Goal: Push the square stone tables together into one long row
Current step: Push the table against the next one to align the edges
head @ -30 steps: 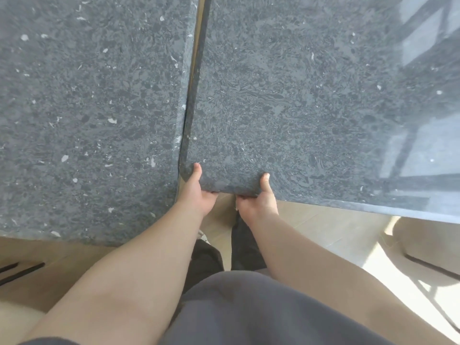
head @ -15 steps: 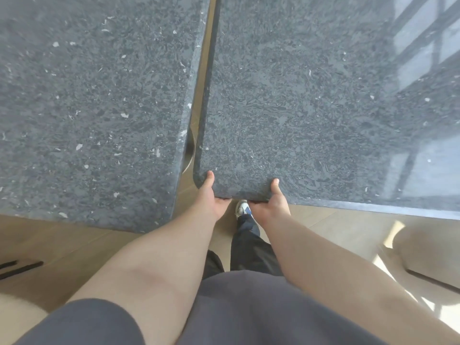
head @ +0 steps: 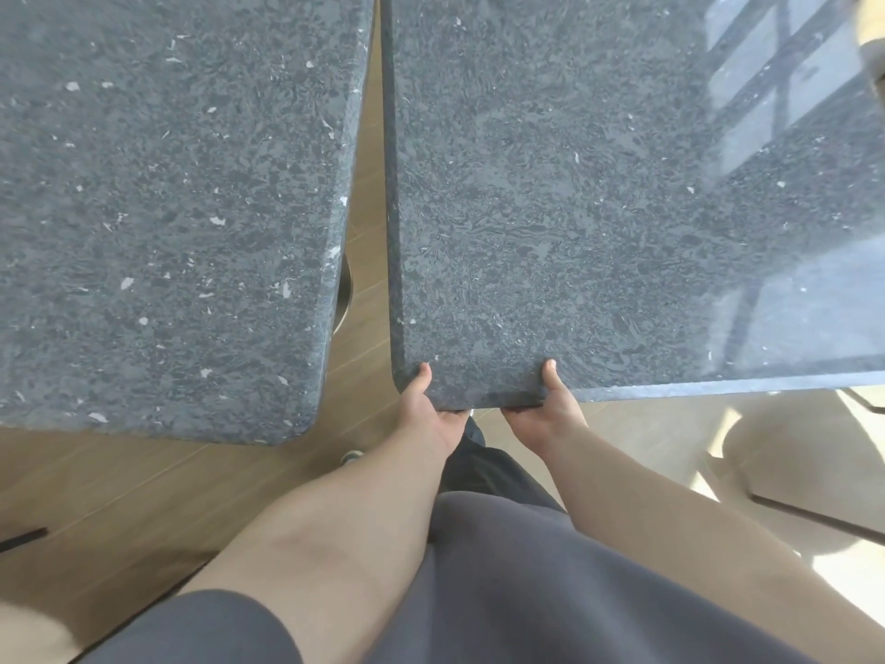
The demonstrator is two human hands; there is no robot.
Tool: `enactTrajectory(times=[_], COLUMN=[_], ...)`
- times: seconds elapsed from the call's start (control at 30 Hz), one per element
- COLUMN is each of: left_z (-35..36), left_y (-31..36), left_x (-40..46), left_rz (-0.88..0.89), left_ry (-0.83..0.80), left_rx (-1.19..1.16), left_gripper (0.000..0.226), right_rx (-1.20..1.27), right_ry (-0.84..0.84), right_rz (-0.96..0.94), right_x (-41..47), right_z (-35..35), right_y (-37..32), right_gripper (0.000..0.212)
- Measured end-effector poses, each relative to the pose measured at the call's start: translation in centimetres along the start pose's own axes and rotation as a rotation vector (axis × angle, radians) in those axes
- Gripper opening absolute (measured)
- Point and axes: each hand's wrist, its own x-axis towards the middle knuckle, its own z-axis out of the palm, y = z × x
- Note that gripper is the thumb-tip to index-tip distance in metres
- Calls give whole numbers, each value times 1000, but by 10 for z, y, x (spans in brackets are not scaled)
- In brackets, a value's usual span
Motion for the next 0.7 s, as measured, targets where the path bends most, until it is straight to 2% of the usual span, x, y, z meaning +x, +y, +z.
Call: enactTrajectory(times=[0.4,0.7], left_z=[-9,-13], left_y=[5,13], left_x=[-2,2], left_rz=[-46,-79], left_ry=[-115,-125], left_rx=[143,184], left_gripper=[63,61], right_rx=[-58,-72], right_ry=[109,220], right_rz=[-110,-134], right_x=[3,3], right_z=[1,8], right_y=[9,14], right_gripper=[52,53])
